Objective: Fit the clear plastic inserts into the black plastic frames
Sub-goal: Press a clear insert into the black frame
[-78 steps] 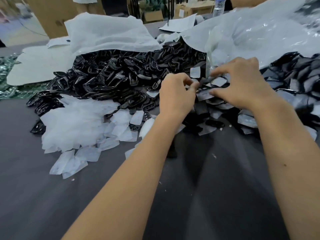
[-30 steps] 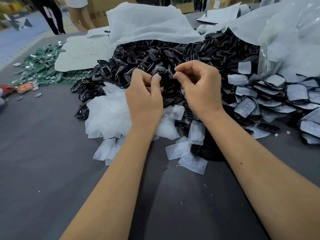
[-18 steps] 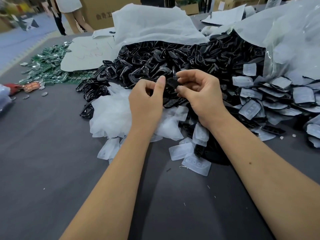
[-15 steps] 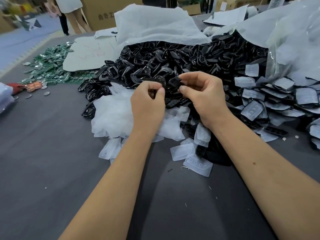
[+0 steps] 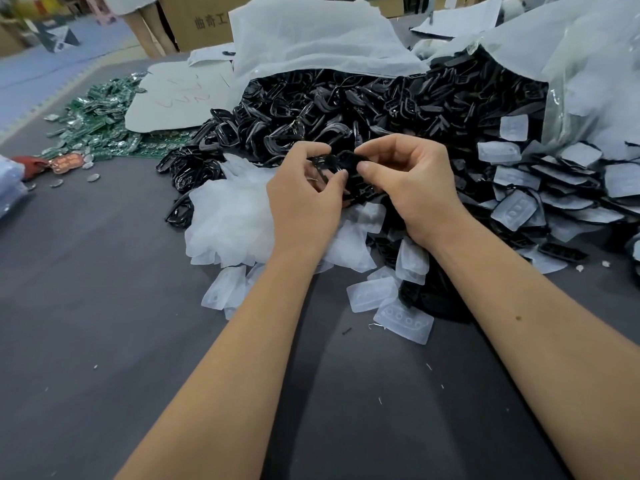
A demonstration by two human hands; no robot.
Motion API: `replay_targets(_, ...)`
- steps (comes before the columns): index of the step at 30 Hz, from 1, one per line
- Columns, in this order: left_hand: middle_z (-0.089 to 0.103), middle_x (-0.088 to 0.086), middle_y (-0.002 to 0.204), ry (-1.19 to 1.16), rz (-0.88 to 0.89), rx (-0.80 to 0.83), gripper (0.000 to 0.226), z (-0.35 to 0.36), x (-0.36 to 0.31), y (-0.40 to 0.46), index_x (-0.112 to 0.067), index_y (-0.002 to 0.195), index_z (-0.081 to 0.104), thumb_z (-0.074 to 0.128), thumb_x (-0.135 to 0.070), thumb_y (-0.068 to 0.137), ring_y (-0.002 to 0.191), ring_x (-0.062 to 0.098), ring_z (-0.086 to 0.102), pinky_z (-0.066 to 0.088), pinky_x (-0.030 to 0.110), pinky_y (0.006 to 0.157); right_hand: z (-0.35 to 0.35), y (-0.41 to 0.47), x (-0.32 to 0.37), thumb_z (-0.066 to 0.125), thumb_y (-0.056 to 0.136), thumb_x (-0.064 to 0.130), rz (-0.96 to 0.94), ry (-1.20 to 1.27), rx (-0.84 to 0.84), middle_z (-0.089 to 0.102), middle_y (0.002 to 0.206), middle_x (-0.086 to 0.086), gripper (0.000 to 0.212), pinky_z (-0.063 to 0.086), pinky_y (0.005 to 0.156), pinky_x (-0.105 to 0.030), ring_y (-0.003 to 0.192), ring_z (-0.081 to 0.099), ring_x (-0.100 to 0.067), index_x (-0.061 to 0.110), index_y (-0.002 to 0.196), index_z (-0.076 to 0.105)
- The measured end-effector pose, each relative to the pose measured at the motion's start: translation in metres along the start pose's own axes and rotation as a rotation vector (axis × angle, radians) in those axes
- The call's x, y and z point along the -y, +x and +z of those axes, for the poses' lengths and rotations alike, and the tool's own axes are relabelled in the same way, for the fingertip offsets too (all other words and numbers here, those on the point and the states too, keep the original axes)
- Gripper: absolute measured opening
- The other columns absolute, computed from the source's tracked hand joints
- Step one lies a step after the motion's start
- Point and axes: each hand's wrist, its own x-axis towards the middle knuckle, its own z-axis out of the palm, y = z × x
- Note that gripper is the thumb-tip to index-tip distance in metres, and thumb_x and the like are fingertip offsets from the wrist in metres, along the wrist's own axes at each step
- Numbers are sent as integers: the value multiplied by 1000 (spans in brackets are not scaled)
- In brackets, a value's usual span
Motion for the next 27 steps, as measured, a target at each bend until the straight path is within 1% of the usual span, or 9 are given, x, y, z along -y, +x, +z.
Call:
replay_targets(3, 67, 8, 72, 2, -32, 20, 11, 2, 0, 1, -25, 95, 68, 73, -16, 94, 69, 21, 68, 57, 44, 75, 0, 0, 1, 78, 85, -1, -1, -1, 1, 75, 86, -9, 15, 57, 76, -26, 80, 70, -14, 11, 93, 78)
replay_targets(7, 72, 9, 74, -5, -80, 0, 15, 3, -1, 1, -20, 88, 69, 62, -14, 100, 73, 28, 69, 58, 50, 76, 2, -1, 3, 74, 90, 1, 41, -1, -16, 72, 78, -3, 10, 55, 64, -27, 75, 71, -17, 10, 90, 73)
replay_targets(10, 73, 8, 77, 3, -100, -9, 15, 3, 0, 1, -18, 88, 70, 60, -12, 98, 78, 26, 70, 58, 50, 78, 3, -1, 6, 69, 90, -2, 72, 25, -25, 72, 76, -8, 10, 55, 62, -28, 70, 70, -17, 7, 90, 69)
replay_targets(14, 74, 5, 76, -29, -101, -12, 11, 3, 2, 1, -18, 88, 69, 63, -13, 96, 76, 22, 73, 61, 46, 76, 2, -2, 8, 72, 88, 0, 56, 17, -42, 65, 71, 0, 11, 49, 61, -23, 63, 56, -11, 11, 86, 72)
replay_targets(18, 76, 6, 73, -171, -160, -30, 7, 4, 5, 1, -8, 89, 64, 63, -6, 96, 60, 13, 74, 55, 24, 54, 2, -1, 10, 66, 93, 1, 135, 160, -67, 71, 77, -2, 18, 49, 58, -26, 75, 67, -19, 11, 80, 62)
replay_targets(20, 75, 11, 75, -228, -189, -32, 7, 4, 5, 3, -6, 90, 61, 62, -2, 96, 61, 16, 76, 57, 27, 54, 1, 0, 11, 58, 94, -2, 141, 248, -122, 78, 91, -12, 20, 51, 59, -27, 85, 75, -29, 11, 81, 54)
replay_targets(22, 74, 16, 77, -244, -194, -29, 6, 4, 6, 4, -4, 91, 59, 62, 0, 95, 65, 18, 78, 62, 34, 59, 1, 1, 10, 52, 94, -3, 129, 298, -194, 78, 90, -16, 17, 51, 59, -29, 81, 77, -31, 11, 85, 48)
replay_targets(24, 74, 17, 79, -253, -192, -29, 6, 4, 7, 4, -3, 91, 58, 61, 1, 94, 66, 19, 78, 64, 36, 62, 1, 1, 6, 52, 95, -3, 121, 287, -240, 77, 83, -15, 14, 49, 56, -29, 71, 72, -26, 10, 91, 48)
replay_targets(27, 73, 11, 81, -218, -180, -58, 9, 4, 7, 4, -6, 88, 59, 64, 0, 94, 62, 17, 77, 63, 33, 61, 2, 2, 1, 61, 100, 6, 76, 125, -181, 72, 76, -6, 5, 46, 54, -24, 64, 62, -14, 9, 97, 61)
